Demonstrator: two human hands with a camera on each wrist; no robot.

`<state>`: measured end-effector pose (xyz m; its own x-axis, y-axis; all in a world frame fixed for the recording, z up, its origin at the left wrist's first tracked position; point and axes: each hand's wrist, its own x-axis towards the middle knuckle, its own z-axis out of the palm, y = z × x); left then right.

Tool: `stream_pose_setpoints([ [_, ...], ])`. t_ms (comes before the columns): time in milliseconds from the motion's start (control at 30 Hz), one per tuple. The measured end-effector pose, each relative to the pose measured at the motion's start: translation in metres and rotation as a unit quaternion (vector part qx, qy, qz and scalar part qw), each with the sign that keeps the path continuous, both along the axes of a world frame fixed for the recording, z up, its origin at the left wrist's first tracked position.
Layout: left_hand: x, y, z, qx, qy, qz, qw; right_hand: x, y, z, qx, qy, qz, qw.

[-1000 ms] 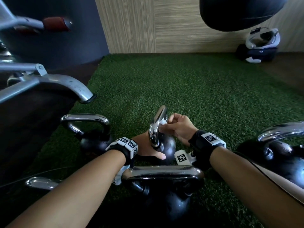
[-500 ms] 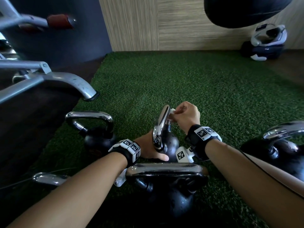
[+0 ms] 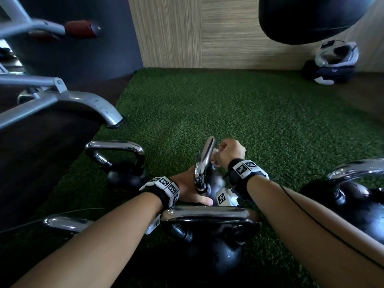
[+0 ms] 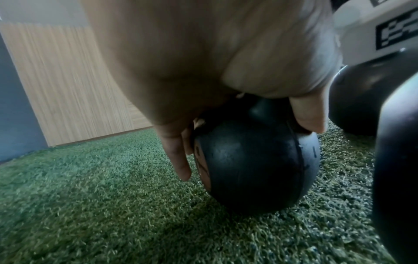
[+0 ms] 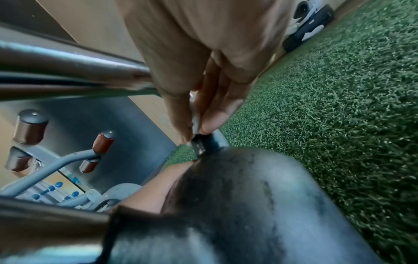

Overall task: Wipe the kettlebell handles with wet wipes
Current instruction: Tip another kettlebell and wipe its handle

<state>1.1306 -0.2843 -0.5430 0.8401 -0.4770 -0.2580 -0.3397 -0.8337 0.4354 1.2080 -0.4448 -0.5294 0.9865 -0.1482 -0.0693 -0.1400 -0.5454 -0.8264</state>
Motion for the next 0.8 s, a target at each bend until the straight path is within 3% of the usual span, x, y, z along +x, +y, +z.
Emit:
stream_pose_setpoints([
  [133,-0.002,0.001,0.0,0.012,0.006,-0.011,1.0,0.0,0.003,0.012,0.011,0.033,0.019,0.999],
  [267,-0.003,0.004,0.014,0.046,0.039,0.044,0.997,-0.026,-0.014,0.038,0.04,0.122,0.108,0.986],
  [367,0.0,0.013,0.042,0.041,0.044,0.093,0.994,-0.031,-0.031,0.05,0.01,0.044,0.131,0.99],
  [500,0.002,0.024,0.078,-0.108,0.003,0.214,0.971,-0.02,-0.038,0.066,-0.012,-0.092,0.138,0.986],
  [533,0.0,0.023,0.086,-0.108,-0.001,0.211,0.971,-0.015,-0.036,0.069,-0.036,-0.109,0.156,0.981],
  [667,-0.011,0.002,0.103,0.066,-0.045,0.118,0.99,-0.007,-0.025,0.072,-0.14,-0.136,0.246,0.949],
  [800,-0.008,-0.007,0.109,0.068,-0.035,0.115,0.99,-0.007,-0.026,0.073,-0.211,-0.157,0.319,0.911],
])
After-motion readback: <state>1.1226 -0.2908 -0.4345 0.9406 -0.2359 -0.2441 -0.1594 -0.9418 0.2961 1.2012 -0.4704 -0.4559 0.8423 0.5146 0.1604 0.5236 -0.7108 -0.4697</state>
